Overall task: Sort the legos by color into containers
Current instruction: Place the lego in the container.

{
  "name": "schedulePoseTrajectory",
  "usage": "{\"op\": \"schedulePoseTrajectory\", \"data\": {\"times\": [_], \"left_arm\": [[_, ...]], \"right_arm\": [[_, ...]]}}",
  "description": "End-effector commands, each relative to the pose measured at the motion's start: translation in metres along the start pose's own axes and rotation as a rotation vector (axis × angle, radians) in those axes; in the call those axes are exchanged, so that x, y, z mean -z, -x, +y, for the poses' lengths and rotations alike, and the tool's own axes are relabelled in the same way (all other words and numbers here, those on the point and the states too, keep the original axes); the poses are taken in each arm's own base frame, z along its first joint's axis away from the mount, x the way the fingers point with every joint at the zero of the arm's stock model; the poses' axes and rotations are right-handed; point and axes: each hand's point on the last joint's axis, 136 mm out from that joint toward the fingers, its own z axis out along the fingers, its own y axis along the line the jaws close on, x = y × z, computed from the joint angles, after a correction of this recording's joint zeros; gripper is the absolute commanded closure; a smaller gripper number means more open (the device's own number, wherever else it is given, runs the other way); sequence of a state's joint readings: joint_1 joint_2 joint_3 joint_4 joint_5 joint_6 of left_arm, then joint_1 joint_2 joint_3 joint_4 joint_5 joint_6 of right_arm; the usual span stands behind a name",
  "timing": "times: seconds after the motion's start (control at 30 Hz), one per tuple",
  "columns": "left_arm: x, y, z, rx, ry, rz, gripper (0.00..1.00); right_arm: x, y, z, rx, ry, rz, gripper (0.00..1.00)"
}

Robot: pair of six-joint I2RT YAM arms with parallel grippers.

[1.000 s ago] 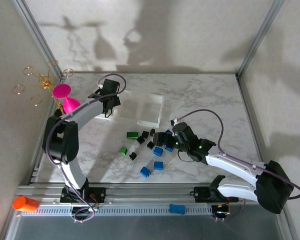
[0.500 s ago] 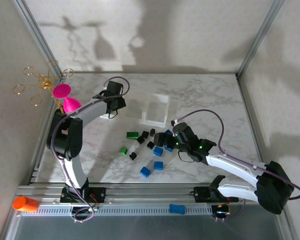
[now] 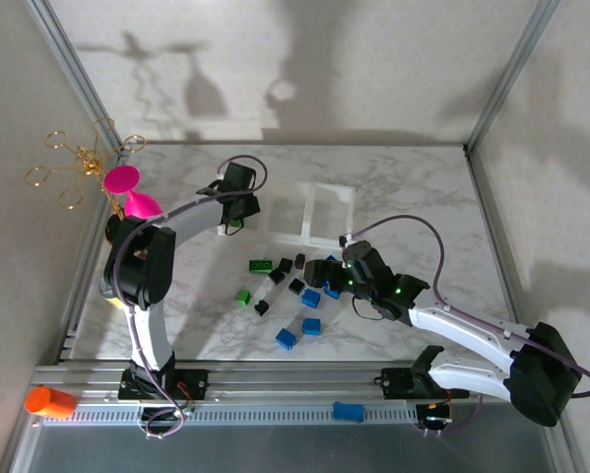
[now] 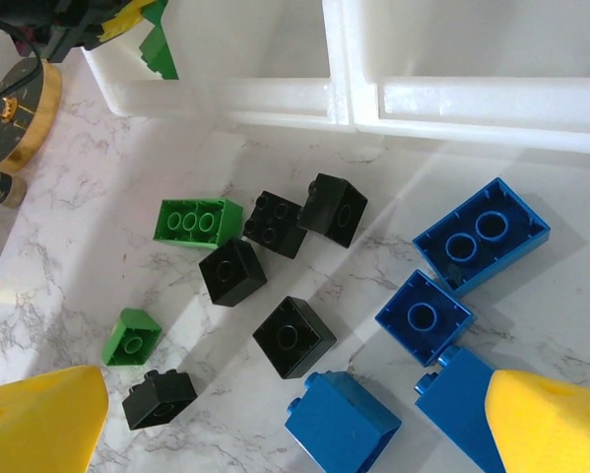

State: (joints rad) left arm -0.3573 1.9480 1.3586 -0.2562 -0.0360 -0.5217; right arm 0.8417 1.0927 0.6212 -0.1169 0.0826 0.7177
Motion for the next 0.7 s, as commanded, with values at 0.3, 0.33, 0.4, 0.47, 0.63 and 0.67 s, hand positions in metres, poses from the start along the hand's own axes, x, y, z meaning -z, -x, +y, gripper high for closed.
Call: {"op": "schedulePoseTrajectory", "data": {"times": [0.3, 0.33, 0.4, 0.47, 0.63, 0.67], "left_arm": [[-0.009, 0.008, 0.003, -0.036, 0.050, -0.005, 0.68], [-0.008, 0.011, 0.003, -0.036, 0.053, -0.009, 0.67], [-0.004, 0.013, 0.001, -0.035, 0.042, -0.012, 0.65], [0.001, 0.017, -0.004, -0.034, 0.023, -0.020, 0.63], [0.022, 0.031, -0.009, -0.027, 0.006, -0.055, 0.61], [0.028, 0.034, -0.010, -0.025, -0.002, -0.064, 0.60]], "right_arm": [[0.003, 0.011, 0.000, 0.013, -0.016, -0.026, 0.01], [0.003, 0.012, 0.000, 0.012, -0.015, -0.027, 0.01], [0.003, 0.012, 0.000, 0.013, -0.013, -0.027, 0.01], [0.003, 0.013, 0.000, 0.013, -0.014, -0.027, 0.01], [0.002, 0.015, 0.001, 0.019, -0.014, -0.028, 0.01], [0.003, 0.016, 0.001, 0.021, -0.014, -0.029, 0.01]]}}
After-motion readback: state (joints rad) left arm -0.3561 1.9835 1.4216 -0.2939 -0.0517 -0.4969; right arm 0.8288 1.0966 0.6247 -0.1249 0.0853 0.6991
